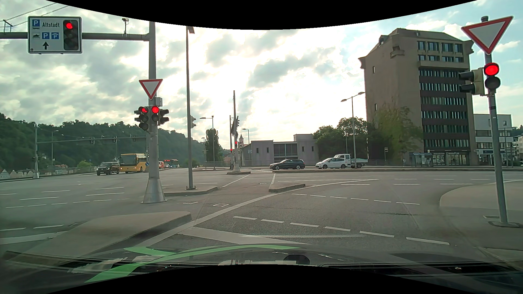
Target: Follow the waypoints while adhering to traffic rules and regulations
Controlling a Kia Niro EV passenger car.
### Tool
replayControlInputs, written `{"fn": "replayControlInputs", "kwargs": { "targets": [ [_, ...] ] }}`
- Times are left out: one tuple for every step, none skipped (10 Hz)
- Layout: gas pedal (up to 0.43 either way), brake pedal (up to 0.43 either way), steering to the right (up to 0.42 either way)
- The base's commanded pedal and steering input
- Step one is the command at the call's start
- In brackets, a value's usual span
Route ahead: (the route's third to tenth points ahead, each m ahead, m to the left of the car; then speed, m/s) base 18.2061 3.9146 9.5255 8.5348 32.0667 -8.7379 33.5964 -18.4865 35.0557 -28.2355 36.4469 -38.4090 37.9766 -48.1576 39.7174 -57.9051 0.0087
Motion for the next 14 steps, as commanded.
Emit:
{"fn": "replayControlInputs", "kwargs": {
  "targets": [
    [0.000, 0.463, 0.135],
    [0.000, 0.463, 0.135],
    [0.000, 0.463, 0.135],
    [0.000, 0.463, 0.135],
    [0.000, 0.463, 0.135],
    [0.000, 0.463, 0.135],
    [0.000, 0.463, 0.135],
    [0.000, 0.463, 0.135],
    [0.000, 0.463, 0.135],
    [0.000, 0.463, 0.135],
    [0.000, 0.463, 0.135],
    [0.000, 0.463, 0.135],
    [0.000, 0.463, 0.135],
    [0.000, 0.463, 0.135]
  ]
}}
